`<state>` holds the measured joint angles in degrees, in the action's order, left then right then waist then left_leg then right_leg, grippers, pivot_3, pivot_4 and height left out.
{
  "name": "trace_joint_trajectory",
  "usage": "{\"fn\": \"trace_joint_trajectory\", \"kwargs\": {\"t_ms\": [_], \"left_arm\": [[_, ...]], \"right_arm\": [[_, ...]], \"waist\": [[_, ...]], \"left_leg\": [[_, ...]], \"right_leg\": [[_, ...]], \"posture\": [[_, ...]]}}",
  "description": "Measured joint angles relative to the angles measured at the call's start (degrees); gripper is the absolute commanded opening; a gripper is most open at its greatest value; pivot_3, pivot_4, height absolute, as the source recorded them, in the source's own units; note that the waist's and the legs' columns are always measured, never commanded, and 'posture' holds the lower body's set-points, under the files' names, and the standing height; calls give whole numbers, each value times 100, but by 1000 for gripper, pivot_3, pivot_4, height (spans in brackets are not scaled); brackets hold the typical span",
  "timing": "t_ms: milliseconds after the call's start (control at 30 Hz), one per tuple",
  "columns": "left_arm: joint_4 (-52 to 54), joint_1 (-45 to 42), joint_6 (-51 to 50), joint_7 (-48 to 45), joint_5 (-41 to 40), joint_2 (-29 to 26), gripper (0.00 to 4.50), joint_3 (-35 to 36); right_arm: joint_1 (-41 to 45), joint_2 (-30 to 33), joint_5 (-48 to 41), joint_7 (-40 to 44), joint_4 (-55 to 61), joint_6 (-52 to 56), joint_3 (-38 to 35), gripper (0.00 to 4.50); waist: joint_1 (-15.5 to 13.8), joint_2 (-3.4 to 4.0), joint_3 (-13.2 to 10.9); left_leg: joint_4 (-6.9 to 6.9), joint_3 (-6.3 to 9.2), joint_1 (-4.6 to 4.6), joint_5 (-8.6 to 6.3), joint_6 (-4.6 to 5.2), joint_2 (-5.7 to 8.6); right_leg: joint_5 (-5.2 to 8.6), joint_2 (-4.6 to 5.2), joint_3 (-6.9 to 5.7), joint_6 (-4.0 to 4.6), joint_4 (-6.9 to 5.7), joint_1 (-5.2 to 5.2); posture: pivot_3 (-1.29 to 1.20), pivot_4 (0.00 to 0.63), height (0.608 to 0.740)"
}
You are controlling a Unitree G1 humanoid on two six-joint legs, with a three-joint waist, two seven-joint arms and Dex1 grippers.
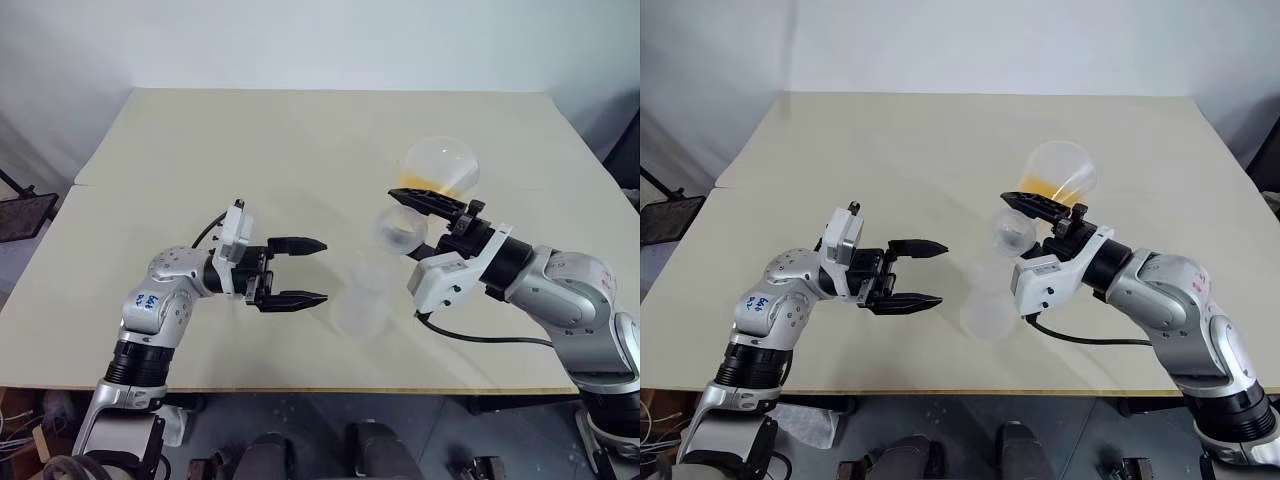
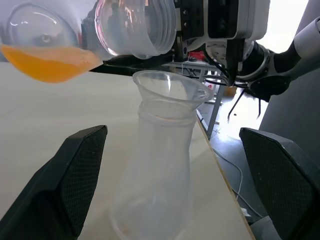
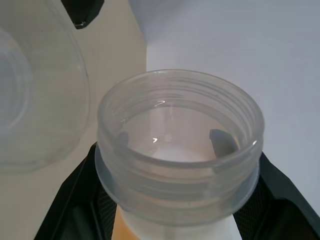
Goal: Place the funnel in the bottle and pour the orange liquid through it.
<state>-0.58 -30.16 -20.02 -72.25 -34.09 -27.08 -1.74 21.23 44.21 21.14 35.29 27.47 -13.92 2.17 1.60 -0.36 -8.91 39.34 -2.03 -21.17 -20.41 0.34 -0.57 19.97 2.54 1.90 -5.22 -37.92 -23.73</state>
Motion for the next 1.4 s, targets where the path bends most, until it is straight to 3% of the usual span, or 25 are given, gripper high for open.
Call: {"fn": "trace_joint_trajectory", "kwargs": {"t_ms": [1400], "left_arm": [[0,-2,-1,26,4,132,4500,-3]], "right_arm": [[-171,8,1050,-989,-344,-1106,-265,2468]], "waist": [[0,0,0]], "left_leg": [[8,-1,-1,0,0,0]], "right_leg": [[0,-1,1,0,-5,1]], "posture": [[0,150,740]]}}
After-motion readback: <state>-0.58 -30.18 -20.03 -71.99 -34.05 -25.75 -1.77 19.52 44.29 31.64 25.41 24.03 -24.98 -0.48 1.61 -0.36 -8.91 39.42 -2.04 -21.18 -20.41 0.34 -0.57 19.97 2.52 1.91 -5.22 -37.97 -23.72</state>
